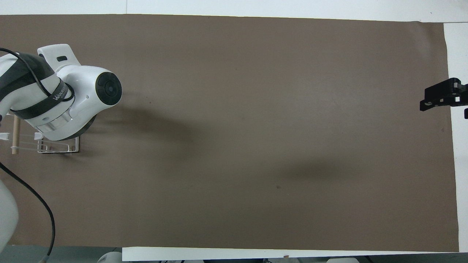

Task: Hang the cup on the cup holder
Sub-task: 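Lower the cup onto the rack dowel with the left gripper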

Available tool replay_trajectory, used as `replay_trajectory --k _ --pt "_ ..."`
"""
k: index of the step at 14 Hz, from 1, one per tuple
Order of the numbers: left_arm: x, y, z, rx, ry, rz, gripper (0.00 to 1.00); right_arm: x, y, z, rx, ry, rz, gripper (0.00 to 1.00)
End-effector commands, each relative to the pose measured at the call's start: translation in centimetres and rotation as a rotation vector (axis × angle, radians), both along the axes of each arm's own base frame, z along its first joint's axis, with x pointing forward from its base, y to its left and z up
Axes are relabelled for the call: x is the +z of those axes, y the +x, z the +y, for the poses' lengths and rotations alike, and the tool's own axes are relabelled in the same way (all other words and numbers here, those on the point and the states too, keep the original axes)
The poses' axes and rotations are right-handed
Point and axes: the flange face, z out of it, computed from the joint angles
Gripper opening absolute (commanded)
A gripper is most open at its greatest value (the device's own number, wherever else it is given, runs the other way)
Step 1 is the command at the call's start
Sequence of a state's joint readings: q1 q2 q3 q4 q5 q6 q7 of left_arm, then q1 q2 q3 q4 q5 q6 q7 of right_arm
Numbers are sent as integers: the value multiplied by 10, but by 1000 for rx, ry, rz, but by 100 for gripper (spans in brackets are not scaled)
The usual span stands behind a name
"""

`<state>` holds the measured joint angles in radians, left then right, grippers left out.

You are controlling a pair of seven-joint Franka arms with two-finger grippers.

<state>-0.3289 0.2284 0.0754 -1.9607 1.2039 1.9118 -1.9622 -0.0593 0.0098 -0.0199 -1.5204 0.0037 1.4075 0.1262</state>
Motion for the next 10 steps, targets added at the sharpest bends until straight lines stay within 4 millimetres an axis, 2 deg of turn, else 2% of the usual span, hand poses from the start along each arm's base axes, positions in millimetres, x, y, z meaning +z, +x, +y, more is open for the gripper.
replay_trajectory --k 1,2,4,5,6,7,9,10 --pt "-18 -5 9 -12 -10 -2 39 1 -2 -5 20 -12 10 99" --pt "-27 -2 8 -12 -5 8 39 1 -2 -5 20 -12 10 99" --pt "-27 -4 8 -8 -5 5 42 1 -2 -5 20 -12 10 99" --pt "-26 -3 8 -8 -1 7 51 1 -2 -5 20 -12 12 99" --pt "-25 -4 5 -10 4 9 82 2 -3 -5 22 -11 12 99" --pt "-23 -4 5 -1 18 14 100 2 -4 -4 22 -11 18 99" --pt "-2 1 6 23 45 26 100 2 -4 -6 22 -11 15 99" --pt "16 5 5 22 42 40 100 2 -3 -6 26 -12 14 99"
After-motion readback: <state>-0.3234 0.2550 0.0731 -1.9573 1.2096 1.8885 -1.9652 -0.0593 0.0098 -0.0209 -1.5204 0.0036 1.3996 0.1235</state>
